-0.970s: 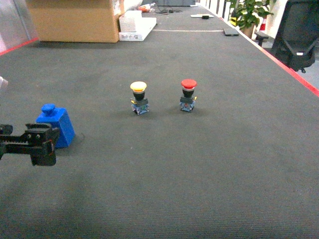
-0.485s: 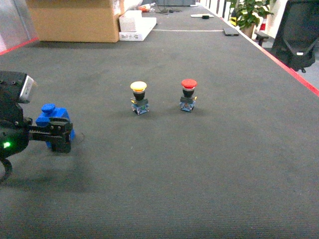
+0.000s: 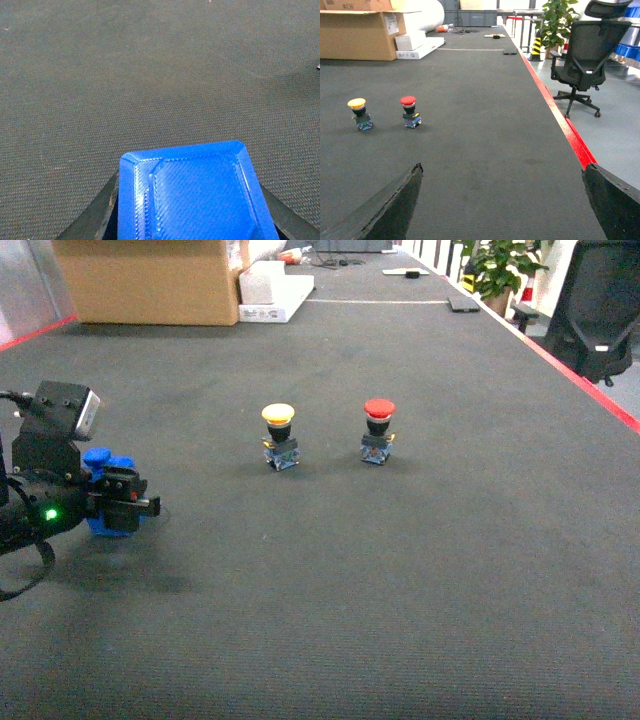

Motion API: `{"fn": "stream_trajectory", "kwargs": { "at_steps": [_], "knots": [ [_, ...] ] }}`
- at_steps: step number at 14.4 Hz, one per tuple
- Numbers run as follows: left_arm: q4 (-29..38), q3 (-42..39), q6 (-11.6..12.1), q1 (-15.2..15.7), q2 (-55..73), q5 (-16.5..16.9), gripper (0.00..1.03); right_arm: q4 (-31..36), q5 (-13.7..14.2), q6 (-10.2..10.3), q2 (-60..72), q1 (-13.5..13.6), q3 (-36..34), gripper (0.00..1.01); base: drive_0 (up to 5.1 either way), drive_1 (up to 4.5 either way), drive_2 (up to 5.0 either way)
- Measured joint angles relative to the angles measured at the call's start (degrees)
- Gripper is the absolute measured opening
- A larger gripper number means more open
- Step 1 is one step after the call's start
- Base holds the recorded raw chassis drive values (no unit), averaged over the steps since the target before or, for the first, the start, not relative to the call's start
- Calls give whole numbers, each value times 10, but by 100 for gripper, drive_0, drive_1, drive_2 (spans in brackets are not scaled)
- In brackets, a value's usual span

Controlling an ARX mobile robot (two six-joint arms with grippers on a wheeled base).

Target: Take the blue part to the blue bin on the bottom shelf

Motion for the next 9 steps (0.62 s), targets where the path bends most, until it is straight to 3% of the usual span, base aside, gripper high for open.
{"fn": "stream_trajectory", "kwargs": {
  "at_steps": [2, 5, 9],
  "knots": [
    [0, -2, -5, 0, -2, -1, 46, 0, 0, 0, 0, 0, 0, 98, 0, 0, 0],
    [31, -74, -16, 0, -81, -16, 45, 0, 0, 0, 0, 0, 0, 98, 0, 0, 0],
    [-63, -210, -37, -6, -407, -42, 45, 0, 0, 0, 0, 0, 0, 98, 0, 0, 0]
  ]
}}
